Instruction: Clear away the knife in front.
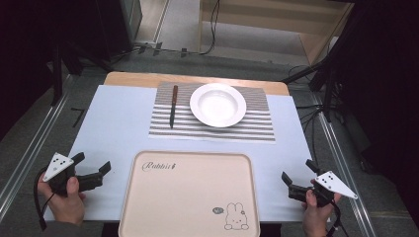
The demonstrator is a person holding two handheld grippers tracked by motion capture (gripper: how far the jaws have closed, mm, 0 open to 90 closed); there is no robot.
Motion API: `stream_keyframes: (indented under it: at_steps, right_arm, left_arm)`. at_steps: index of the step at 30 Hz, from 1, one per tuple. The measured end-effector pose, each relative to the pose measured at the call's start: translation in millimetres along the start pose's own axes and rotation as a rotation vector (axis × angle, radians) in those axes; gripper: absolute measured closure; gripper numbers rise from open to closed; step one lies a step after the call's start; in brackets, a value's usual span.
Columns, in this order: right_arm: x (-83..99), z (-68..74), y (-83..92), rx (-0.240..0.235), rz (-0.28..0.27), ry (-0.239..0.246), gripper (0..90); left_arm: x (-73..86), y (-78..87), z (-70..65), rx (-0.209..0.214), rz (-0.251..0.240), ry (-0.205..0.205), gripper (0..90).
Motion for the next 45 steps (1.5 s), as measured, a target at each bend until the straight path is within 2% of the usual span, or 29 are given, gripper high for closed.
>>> stream_keyframes:
  at_steps: [3,7,9,18,19,20,26,27,28,32,40,45]
  right_arm:
    - [0.1,0.2,-0.5,-0.002,0.002,0.0,0.0]
    - [0.5,0.8,-0.4,0.0,0.004,0.001,0.0]
    - [0.6,1.3,-0.6,-0.004,0.002,0.005,0.0]
    - [1.0,0.7,0.0,-0.008,-0.002,0.001,0.0]
    - [1.0,0.6,0.1,-0.008,-0.002,0.0,0.0]
    - [1.0,0.6,0.1,-0.008,-0.002,0.0,0.0]
    - [1.2,1.0,0.3,-0.012,-0.002,0.002,0.0]
    - [1.4,1.0,0.3,-0.011,-0.001,0.002,0.0]
    - [1.4,1.1,0.3,-0.011,-0.001,0.002,0.0]
    - [1.7,1.5,0.1,-0.012,0.0,0.006,0.0]
    - [1.8,1.3,0.4,-0.014,0.0,0.004,0.0]
    - [1.9,1.2,0.2,-0.015,0.0,0.005,0.0]
  left_arm:
    - [-2.1,1.0,-1.3,-0.008,0.004,-0.019,0.0]
    - [-9.9,1.9,-5.0,0.002,0.001,-0.019,0.0]
    - [-15.3,1.7,-6.7,-0.017,0.016,-0.025,0.0]
    - [-41.3,3.0,-25.0,0.011,0.025,-0.062,0.0]
    - [-49.6,2.9,-28.3,0.022,0.021,-0.062,0.0]
    - [-49.6,2.9,-28.3,0.022,0.021,-0.062,0.0]
    - [-75.6,0.8,-36.4,0.044,0.001,-0.089,0.0]
    - [-83.5,-2.0,-39.3,0.054,0.003,-0.098,0.0]
    - [-83.5,-2.0,-39.3,0.054,0.003,-0.098,0.0]
    - [-102.2,-10.5,-47.7,0.073,0.002,-0.127,0.0]
    - [-122.9,-23.8,-55.8,0.095,-0.004,-0.138,0.0]
    - [-134.1,-39.8,-58.6,0.113,0.009,-0.14,0.0]
Point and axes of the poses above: each handheld gripper's, and its own axes: y roughly backward along the jaws, x roughly out of its underside, z roughly to its left, the point moved 4 cm from there along -y, roughly forward along the jaws, and after that the axes turned 9 degrees about -y, right-handed, at the moved point
